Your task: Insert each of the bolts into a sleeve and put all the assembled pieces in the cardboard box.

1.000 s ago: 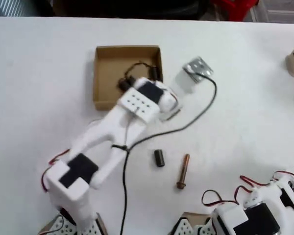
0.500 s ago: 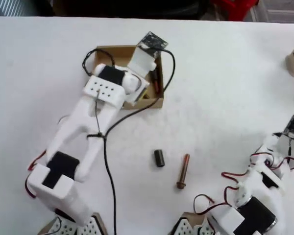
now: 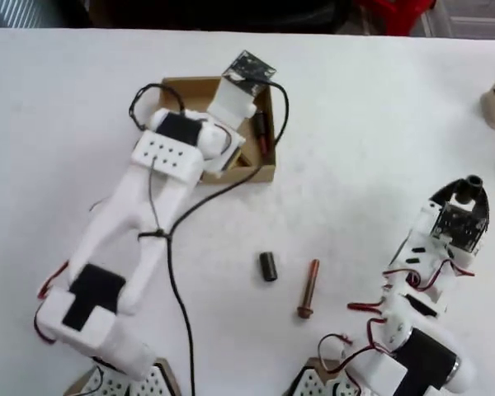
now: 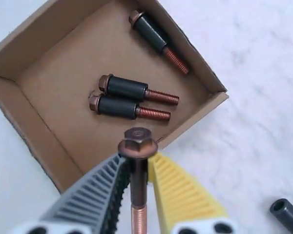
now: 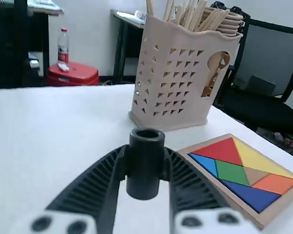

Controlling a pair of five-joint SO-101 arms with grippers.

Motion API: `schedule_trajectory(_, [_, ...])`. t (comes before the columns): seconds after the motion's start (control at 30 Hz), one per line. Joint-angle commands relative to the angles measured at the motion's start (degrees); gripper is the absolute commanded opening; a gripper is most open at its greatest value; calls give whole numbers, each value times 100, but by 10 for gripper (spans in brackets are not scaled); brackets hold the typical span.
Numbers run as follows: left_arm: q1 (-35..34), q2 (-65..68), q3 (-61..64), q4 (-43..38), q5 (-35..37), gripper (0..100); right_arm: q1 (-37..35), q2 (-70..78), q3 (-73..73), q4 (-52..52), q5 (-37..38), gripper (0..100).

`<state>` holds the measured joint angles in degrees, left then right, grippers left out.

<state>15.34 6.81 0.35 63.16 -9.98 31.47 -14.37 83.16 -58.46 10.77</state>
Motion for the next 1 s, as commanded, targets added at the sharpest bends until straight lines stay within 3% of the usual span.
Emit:
schedule_trajectory(0.0, [-48, -1200, 712, -580, 53, 20, -295, -22, 185, -848, -571, 18])
schedule_trajectory(0.17, [-215, -2149, 2004, -1310, 53, 20, -875, 4, 747, -1903, -967, 18])
schedule_trajectory(0.37, [-787, -3029, 2840, -1389, 62, 21, -1640, 22, 1169, -2624, -1451, 18])
schedule_trajectory(0.73, [-1947, -4031, 4325, -1468, 62, 23, -3248, 22, 1284, -2686, -1538, 18])
schedule_trajectory(0.97, [-2686, -4989, 5705, -2321, 62, 23, -4338, 31, 1284, -2668, -1538, 18])
